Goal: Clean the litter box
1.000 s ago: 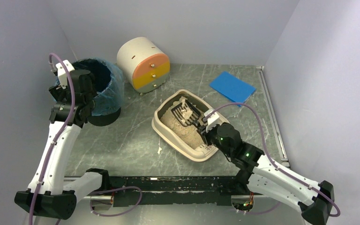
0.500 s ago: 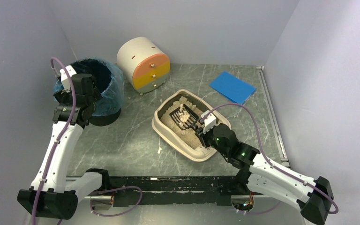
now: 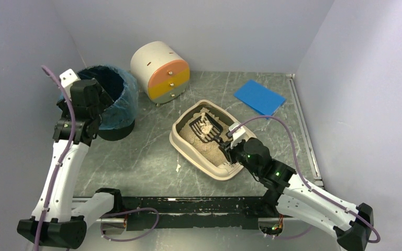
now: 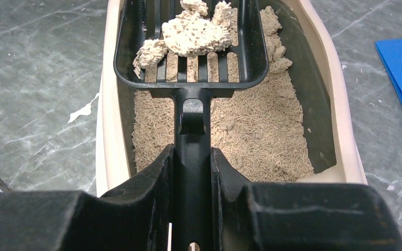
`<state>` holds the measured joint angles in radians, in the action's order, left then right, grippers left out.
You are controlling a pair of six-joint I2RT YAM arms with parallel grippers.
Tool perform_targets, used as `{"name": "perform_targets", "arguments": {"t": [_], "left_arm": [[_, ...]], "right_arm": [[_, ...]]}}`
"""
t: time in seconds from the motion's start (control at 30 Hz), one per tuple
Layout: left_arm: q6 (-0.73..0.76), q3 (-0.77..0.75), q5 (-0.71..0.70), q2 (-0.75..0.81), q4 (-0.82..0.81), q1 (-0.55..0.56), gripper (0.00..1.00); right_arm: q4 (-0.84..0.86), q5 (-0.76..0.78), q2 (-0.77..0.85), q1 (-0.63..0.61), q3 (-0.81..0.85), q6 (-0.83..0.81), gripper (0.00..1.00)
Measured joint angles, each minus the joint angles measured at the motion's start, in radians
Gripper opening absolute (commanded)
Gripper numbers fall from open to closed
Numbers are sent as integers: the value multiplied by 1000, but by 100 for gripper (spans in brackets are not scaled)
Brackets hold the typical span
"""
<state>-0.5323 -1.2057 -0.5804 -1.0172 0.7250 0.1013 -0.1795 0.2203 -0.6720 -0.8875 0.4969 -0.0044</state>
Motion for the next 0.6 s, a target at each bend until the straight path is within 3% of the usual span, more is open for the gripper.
{"name": "perform_targets", "arguments": {"t": [0.27,0.6], "left_arm": [[-65,-42,-87,56,0,0,89],[-115,22,-144,-38,-14,0,86]], "right_arm": [[-29,4,-5,0,18,14,0],[-36,-29,-24,-3,52,-1,0]]}}
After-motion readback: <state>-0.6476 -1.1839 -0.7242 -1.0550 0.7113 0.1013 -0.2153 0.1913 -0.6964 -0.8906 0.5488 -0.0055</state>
